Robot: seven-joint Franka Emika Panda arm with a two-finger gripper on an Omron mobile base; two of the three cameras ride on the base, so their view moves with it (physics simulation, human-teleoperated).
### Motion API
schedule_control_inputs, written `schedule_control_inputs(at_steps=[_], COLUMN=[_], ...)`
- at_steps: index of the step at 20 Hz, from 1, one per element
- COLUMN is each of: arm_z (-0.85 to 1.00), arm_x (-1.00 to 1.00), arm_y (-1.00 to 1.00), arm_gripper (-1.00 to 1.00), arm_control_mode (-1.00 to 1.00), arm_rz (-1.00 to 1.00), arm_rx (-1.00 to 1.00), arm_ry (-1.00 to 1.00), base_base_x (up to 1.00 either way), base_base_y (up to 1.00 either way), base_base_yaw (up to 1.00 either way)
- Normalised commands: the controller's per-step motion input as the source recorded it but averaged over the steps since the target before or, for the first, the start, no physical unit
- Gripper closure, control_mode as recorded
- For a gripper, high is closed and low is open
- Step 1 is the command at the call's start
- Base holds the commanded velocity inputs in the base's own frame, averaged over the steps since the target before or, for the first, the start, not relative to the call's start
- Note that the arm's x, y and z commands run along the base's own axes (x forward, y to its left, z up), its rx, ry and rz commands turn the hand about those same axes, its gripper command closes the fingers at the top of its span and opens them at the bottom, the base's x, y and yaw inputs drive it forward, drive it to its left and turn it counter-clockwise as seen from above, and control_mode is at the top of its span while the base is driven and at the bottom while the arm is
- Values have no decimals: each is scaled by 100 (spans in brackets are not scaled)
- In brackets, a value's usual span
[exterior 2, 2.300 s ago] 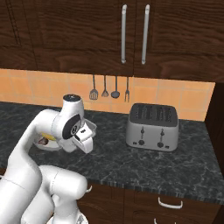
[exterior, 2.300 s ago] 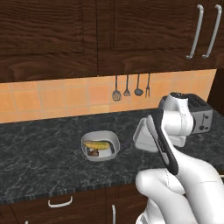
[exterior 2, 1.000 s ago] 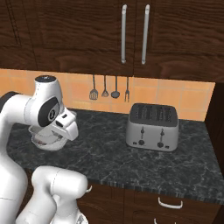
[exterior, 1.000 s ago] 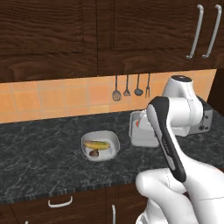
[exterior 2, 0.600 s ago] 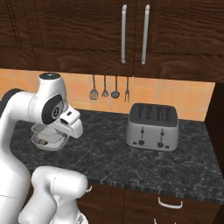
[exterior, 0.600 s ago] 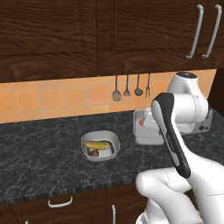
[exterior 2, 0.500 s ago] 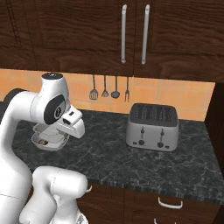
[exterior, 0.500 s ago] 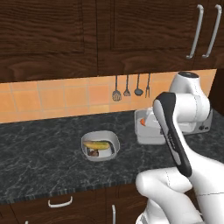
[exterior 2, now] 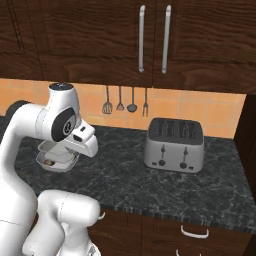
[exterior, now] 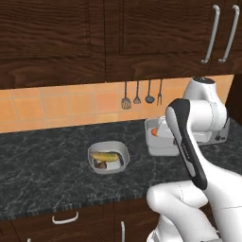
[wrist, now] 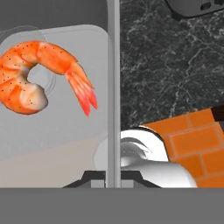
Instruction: Take the meat container that has the shrimp and place it on the second highest rack of the freezer. Then take the vegetable container that has the cucumber and mushroom and place it on the highest rack of the freezer.
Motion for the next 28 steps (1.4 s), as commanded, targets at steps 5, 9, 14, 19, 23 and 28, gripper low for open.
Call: schedule_control_inputs(at_steps=[5,9,14,19,23,28], arm_z=[0,0,0,0,0,0], arm_x=[0,0,0,0,0,0], arm_y=[0,0,0,0,0,0], arm_gripper=[100,100,100,100,100,100], arm_control_mode=[100,100,100,100,100,100], arm_rz=[0,0,0,0,0,0], arm_rx=[0,0,0,0,0,0], arm_ry=[0,0,0,0,0,0], base_base_x=[-87,-61,0,15,34,31], base_base_y=[0,12,16,18,18,7], base_base_yaw=[0,11,82,84,81,85])
